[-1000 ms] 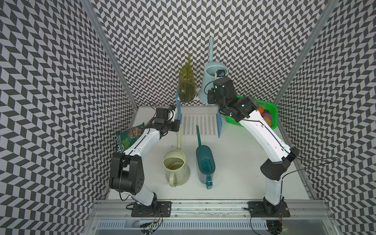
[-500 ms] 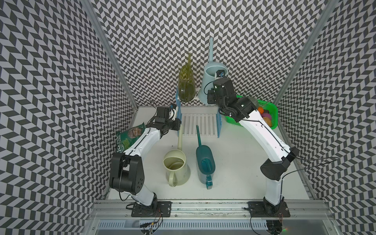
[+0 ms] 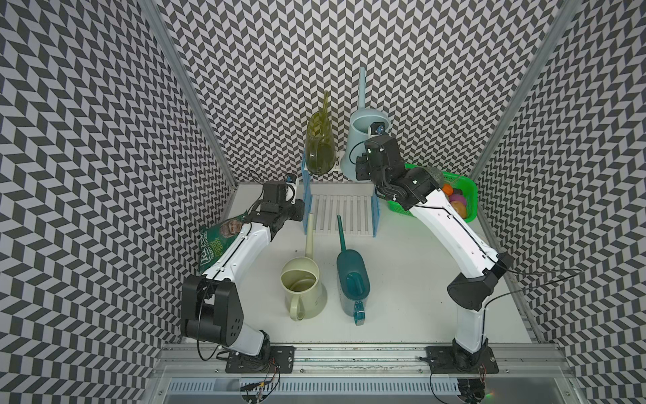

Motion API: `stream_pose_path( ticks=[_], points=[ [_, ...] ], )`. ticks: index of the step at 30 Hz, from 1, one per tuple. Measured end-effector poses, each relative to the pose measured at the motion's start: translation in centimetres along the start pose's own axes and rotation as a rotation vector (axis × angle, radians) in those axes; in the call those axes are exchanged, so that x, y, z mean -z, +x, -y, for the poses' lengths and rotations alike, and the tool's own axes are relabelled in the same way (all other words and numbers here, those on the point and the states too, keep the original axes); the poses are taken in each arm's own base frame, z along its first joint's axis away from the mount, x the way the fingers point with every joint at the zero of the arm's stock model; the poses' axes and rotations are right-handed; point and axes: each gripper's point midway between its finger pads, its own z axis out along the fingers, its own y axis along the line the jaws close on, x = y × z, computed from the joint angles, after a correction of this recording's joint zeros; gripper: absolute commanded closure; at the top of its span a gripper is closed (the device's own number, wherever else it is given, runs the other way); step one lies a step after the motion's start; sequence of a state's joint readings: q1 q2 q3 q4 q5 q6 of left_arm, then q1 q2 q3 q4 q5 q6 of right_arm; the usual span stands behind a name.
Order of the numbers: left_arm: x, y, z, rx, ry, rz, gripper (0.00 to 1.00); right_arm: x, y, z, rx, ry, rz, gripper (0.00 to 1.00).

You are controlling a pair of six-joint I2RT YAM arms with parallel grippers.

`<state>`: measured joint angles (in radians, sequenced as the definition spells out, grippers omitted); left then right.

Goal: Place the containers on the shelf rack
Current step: Adjust the shelf at the center of the board.

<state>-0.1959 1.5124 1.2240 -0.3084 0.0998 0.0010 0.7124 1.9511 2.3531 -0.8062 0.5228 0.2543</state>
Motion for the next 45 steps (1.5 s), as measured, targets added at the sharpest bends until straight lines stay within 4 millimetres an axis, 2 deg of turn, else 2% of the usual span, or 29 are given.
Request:
stream_pose_path(
  ticks=[4, 8, 13, 16, 36, 45],
  points=[
    [-0.5, 0.4, -0.2, -0.005, -0.010, -0.013, 0.60, 0.0, 0.0, 0.0, -0.001, 0.000, 0.001, 1.00],
    [-2.1, 1.2, -0.4, -0.004, -0.009, -0.049, 0.60, 0.0, 0.0, 0.0, 0.000, 0.000, 0.001, 1.00],
    [-4.0, 2.1, -0.5, 0.000, -0.004, -0.092, 0.63, 0.0, 0.0, 0.0, -0.001, 0.000, 0.000, 1.00],
    [-4.4, 2.3, -0.5, 0.001, -0.001, -0.102, 0.68, 0.0, 0.0, 0.0, -0.001, 0.000, 0.001, 1.00],
    [-4.5, 1.8, -0.5, 0.035, -0.007, -0.101, 0.91, -0.2, 0.4, 0.0, 0.003, 0.002, -0.005, 1.00],
    [-4.4, 1.9, -0.5, 0.048, -0.017, -0.100, 0.92, 0.0, 0.1, 0.1, 0.000, 0.001, -0.001, 1.00]
  ],
)
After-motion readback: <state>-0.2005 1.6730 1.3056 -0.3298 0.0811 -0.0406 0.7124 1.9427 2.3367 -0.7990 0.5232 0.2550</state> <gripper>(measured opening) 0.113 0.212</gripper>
